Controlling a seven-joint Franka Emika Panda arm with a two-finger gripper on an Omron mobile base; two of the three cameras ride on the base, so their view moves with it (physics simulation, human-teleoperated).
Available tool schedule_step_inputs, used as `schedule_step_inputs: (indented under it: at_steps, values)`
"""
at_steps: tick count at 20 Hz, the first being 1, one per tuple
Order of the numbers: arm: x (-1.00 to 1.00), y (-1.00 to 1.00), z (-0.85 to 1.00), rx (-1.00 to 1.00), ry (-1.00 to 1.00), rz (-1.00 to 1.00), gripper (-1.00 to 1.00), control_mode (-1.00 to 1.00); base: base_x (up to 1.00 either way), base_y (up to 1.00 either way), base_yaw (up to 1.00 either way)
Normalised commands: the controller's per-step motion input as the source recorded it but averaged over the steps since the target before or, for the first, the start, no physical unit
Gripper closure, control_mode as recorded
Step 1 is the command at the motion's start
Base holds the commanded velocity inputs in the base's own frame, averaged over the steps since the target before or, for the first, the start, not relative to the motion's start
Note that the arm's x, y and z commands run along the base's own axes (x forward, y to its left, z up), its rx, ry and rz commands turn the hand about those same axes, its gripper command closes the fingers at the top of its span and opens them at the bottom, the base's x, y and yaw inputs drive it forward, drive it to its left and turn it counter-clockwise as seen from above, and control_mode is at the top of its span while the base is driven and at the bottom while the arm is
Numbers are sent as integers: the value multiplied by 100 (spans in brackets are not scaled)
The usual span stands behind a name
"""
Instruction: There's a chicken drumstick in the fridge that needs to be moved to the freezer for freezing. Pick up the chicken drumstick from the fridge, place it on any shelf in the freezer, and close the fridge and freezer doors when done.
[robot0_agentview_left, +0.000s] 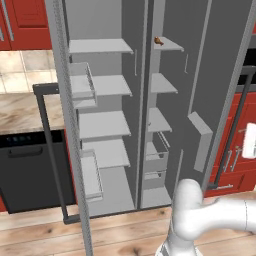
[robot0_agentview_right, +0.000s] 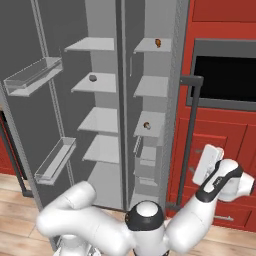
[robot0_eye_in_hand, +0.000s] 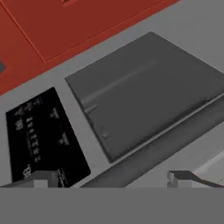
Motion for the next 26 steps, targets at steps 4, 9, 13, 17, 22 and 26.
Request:
schedule_step_inputs:
  at_steps: [4, 9, 13, 17, 22, 26]
  values:
    - [56, -45, -45, 11, 0, 8, -100, -100, 0, 0, 0]
    - [48, 2, -49, 8, 3, 15, -100, -100, 0, 0, 0]
    - [44, 24, -31, 1, 13, 18, -100, -100, 0, 0, 0]
    - [20, 69, -30, 1, 13, 24, -100, -100, 0, 0, 0]
    - [0, 85, -8, 8, 8, 25, -100, -100, 0, 0, 0]
    - [-24, 100, -12, 15, 2, 24, -100, -100, 0, 0, 0]
